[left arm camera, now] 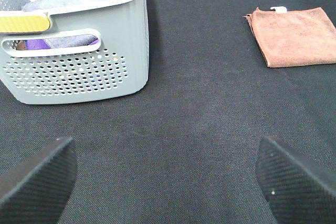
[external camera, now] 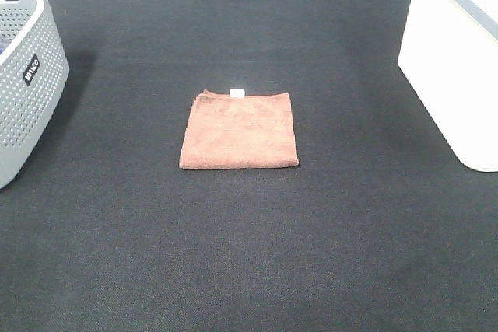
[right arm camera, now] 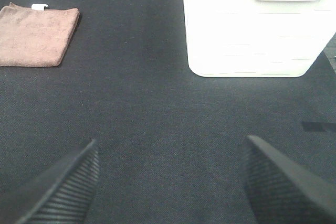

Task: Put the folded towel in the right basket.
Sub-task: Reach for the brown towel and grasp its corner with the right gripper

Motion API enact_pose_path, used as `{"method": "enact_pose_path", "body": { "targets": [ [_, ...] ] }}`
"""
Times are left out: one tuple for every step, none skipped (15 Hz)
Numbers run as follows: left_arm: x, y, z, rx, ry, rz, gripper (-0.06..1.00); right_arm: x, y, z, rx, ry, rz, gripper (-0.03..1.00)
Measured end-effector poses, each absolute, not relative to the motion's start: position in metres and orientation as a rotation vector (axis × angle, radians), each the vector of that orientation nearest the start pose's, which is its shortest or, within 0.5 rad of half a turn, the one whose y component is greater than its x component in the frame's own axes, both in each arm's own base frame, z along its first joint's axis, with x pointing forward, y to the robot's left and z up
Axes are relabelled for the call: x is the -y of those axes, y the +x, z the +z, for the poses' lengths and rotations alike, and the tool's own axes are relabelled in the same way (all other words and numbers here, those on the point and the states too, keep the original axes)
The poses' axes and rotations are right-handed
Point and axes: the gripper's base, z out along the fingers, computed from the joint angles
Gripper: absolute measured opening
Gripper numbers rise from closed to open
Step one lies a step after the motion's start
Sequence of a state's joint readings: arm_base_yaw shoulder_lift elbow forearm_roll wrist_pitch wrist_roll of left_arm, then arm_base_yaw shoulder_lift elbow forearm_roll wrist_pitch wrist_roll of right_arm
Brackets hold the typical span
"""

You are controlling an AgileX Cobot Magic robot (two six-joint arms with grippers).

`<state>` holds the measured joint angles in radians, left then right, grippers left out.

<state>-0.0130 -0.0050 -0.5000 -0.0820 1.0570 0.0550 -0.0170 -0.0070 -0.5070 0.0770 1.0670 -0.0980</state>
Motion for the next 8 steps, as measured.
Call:
{"method": "enact_pose_path", "body": {
  "targets": [
    [0.0064,-0.0057,0.2778,-2.032,0.073,-0.072,0.88,-0.0063,-0.0071,0.2788,-2.032,-0.087,0.020,0.71],
    [0.0064,-0.0057,0.2778,-2.032,0.073,-0.072,0.88,-0.0063,-0.0071,0.2788,-2.032,-0.087,0.020,0.71],
    [0.0064,-0.0057,0.2778,-2.032,0.073,-0.072,0.88,-0.0063,-0.0071,0.2788,-2.032,-0.087,0.020,0.71],
    [0.0064,-0.0057,0.2778,-2.032,0.073,-0.072,0.88,-0.0063,-0.0071,0.2788,-2.032,-0.087,0.020,0.71],
    [0.0064,-0.0057,0.2778,-2.032,0.073,-0.072,0.88,-0.0063,-0.0071,0.2788,-2.032,-0.087,0.020,0.71],
    [0.0064,-0.0057,0.2778,-2.032,0.073,-0.072,0.88,-0.0063,-0.0071,0.2788,-2.032,-0.087,0.020,0.71],
    [0.0064,-0.0057,0.2778,-2.032,0.073,-0.072,0.88,-0.0063,-0.0071,0.2788,-2.032,-0.087,0.020,0.71],
    [0.0064,-0.0057,0.2778,-2.032,0.073,-0.072,0.88,-0.0063,-0.0071,0.2788,-2.032,-0.087,0.020,0.71]
  ]
}}
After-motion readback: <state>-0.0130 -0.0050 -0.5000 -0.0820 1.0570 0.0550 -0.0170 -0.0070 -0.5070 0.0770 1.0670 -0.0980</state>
